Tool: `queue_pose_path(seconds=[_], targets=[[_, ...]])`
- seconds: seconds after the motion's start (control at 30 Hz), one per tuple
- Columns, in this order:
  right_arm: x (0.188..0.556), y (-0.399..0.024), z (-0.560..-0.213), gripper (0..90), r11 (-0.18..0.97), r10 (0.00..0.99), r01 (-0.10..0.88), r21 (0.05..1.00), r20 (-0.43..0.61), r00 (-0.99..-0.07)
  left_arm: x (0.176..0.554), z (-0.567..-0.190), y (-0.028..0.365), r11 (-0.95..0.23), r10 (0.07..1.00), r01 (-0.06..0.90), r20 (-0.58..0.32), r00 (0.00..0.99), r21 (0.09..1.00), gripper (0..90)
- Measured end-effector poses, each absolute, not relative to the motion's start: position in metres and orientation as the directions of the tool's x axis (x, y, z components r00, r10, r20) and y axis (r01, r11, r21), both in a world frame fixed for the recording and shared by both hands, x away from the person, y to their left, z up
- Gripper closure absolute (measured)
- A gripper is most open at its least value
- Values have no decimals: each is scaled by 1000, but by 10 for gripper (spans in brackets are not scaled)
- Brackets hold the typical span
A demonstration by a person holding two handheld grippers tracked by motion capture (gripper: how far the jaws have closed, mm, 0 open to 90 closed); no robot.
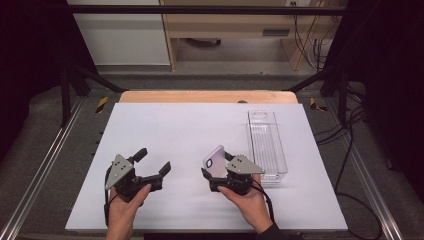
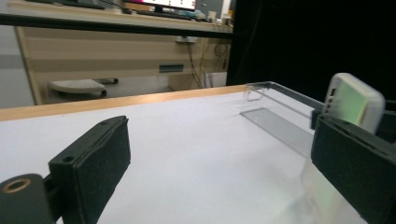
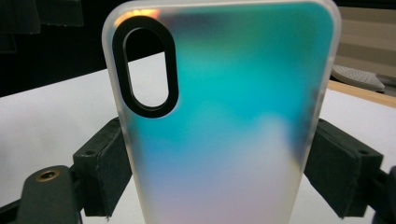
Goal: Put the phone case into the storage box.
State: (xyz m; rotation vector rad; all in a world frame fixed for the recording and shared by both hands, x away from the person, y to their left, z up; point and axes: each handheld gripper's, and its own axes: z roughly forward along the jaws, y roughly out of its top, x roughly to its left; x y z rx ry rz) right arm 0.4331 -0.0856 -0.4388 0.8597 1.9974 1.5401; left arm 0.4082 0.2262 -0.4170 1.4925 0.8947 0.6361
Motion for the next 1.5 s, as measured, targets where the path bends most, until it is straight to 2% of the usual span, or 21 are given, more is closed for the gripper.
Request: queue_pose_path(seconds=[0.33, 0.43, 0.6, 1.1, 1.5], targets=[[426, -76, -448, 171, 165, 731, 220, 961, 31, -682, 406, -433, 260, 61, 851, 153, -131, 508, 986, 39], [424, -71, -453, 171, 178, 730, 230, 957, 29, -683, 406, -438, 267, 28, 850, 146, -100, 517, 989, 25], [425, -64, -457, 171, 217, 732, 235, 947, 1, -681, 406, -444, 272, 43, 838, 149, -117, 533, 988, 14], [442, -74, -435, 172, 198, 764, 296, 935, 42, -644, 404, -450, 270, 32, 841, 150, -107, 530, 988, 16], [448, -76, -420, 172, 196, 764, 295, 935, 43, -644, 403, -451, 272, 41, 858, 141, -107, 503, 989, 23]])
